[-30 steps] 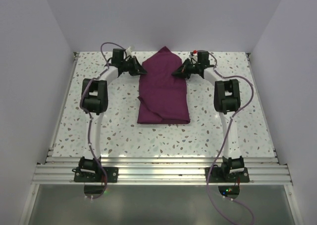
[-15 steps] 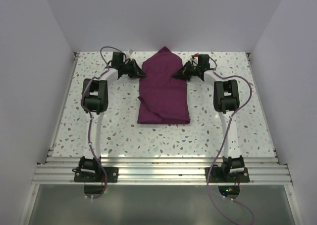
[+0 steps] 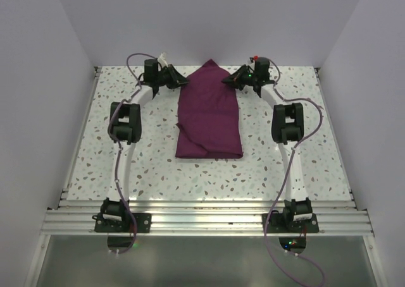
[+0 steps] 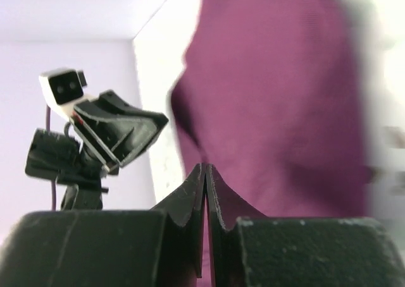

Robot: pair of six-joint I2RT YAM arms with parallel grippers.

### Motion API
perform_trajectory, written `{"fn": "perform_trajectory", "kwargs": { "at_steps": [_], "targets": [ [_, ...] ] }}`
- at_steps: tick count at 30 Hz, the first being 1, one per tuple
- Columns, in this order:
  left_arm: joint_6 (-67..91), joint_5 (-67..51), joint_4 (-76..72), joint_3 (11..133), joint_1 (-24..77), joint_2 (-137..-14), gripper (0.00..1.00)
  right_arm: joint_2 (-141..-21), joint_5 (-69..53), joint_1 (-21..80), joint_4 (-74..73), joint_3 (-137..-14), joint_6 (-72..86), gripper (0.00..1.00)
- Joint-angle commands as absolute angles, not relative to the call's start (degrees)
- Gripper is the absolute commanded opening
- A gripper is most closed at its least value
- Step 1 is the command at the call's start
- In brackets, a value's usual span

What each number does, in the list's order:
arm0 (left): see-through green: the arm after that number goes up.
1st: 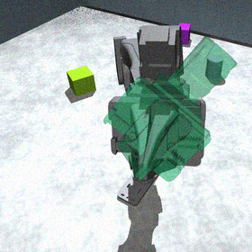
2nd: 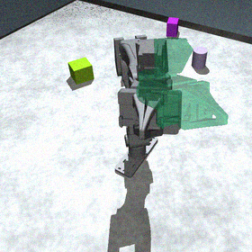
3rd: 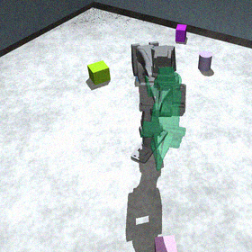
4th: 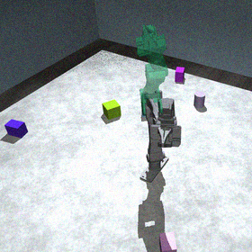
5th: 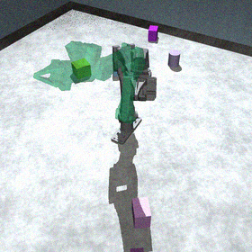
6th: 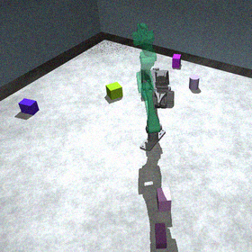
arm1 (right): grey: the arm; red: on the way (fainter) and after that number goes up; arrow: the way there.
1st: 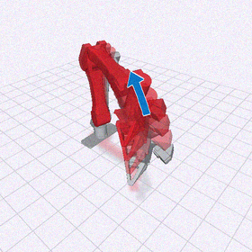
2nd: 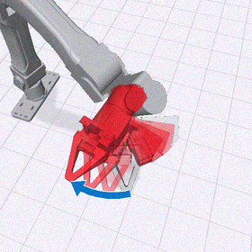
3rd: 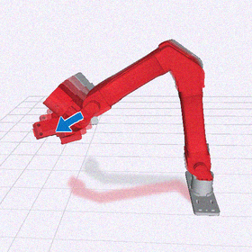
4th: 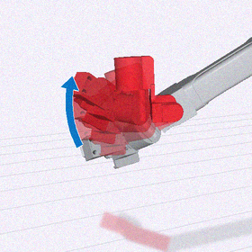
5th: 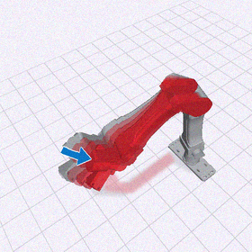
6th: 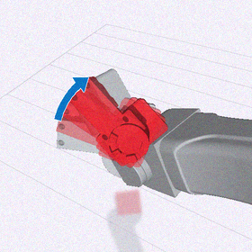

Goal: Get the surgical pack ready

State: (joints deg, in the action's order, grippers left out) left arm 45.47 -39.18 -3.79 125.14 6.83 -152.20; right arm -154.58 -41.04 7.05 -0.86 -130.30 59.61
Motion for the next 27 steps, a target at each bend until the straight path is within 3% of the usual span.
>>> {"fn": "perform_trajectory", "kwargs": {
  "at_steps": [1, 8, 13, 16, 20, 24, 27],
  "targets": [
    [46.4, -38.0, -2.8, 125.9, 6.4, -156.6, 0.22, -158.6, -35.9, 6.6, -4.2, -130.3, 61.5, 0.06],
    [42.4, -38.3, -0.3, 125.5, 5.8, -156.7, 0.28, -159.3, -35.6, 6.2, -4.7, -129.3, 60.7, 0.09],
    [42.4, -40.9, -6.1, 121.7, 5.1, -150.1, 0.38, -156.5, -40.8, 6.2, -1.3, -130.1, 59.2, 0.19],
    [41.4, -37.6, -10.9, 115.2, 4.8, -143.2, 0.45, -149.5, -38.3, 6.1, -1.8, -125.6, 53.4, 0.28],
    [38.1, -29.4, -13.8, 109.8, 4.9, -137.5, 0.64, -142.4, -33.4, 5.7, -5.1, -121.5, 46.9, 0.46],
    [37.2, -25.4, -15.0, 110.8, 5.0, -138.6, 0.71, -140.8, -29.6, 4.9, -9.0, -121.5, 43.4, 0.55],
    [37.5, -23.9, -11.8, 115.1, 5.0, -141.4, 0.71, -142.6, -26.5, 4.7, -14.2, -124.7, 41.0, 0.61]
  ]
}}
